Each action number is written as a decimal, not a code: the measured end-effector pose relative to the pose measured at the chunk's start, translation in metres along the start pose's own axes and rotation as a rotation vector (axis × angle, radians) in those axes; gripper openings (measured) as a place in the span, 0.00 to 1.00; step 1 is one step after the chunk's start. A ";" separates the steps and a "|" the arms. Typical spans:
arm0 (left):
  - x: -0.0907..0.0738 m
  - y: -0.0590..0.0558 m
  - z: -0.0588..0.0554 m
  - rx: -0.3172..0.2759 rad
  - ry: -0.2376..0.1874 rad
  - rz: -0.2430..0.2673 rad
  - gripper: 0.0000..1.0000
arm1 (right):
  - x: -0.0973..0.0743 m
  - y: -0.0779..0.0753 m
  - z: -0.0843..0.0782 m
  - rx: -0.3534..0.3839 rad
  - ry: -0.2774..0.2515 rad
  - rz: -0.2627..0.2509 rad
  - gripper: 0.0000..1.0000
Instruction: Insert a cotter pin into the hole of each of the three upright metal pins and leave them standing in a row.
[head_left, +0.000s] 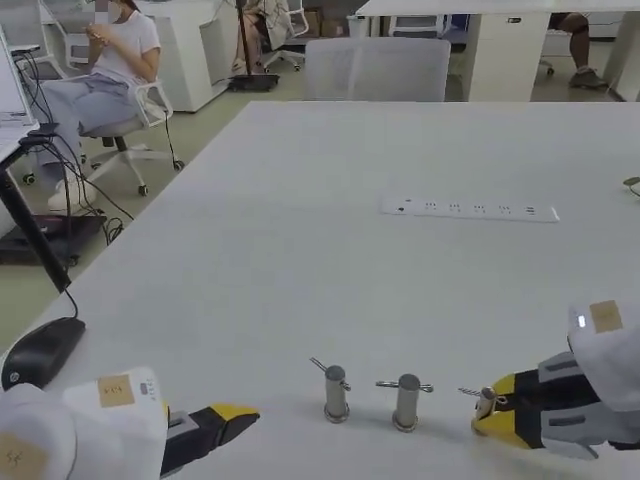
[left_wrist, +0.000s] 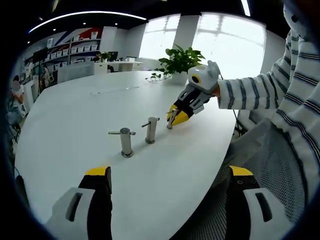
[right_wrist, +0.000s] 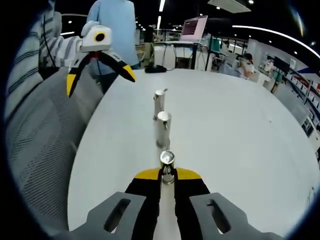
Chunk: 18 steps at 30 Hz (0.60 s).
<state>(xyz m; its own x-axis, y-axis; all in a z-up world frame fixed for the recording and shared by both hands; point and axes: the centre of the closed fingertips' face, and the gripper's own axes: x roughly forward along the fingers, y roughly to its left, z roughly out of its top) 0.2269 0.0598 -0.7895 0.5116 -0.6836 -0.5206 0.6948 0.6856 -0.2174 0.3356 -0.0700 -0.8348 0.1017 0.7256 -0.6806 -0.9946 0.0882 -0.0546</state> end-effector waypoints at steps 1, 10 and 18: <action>-0.001 0.000 0.000 -0.003 0.001 0.002 0.95 | 0.000 -0.001 0.000 0.001 -0.007 0.010 0.09; -0.005 0.005 -0.003 -0.021 0.013 0.036 0.95 | 0.006 0.001 -0.004 -0.056 -0.001 0.081 0.09; -0.009 0.005 -0.007 -0.031 0.029 0.056 0.95 | 0.008 0.004 -0.004 -0.069 -0.016 0.115 0.09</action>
<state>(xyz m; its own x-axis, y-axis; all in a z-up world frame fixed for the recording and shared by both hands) 0.2219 0.0711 -0.7919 0.5341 -0.6368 -0.5560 0.6491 0.7303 -0.2130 0.3328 -0.0664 -0.8433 -0.0139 0.7391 -0.6734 -0.9987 -0.0435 -0.0271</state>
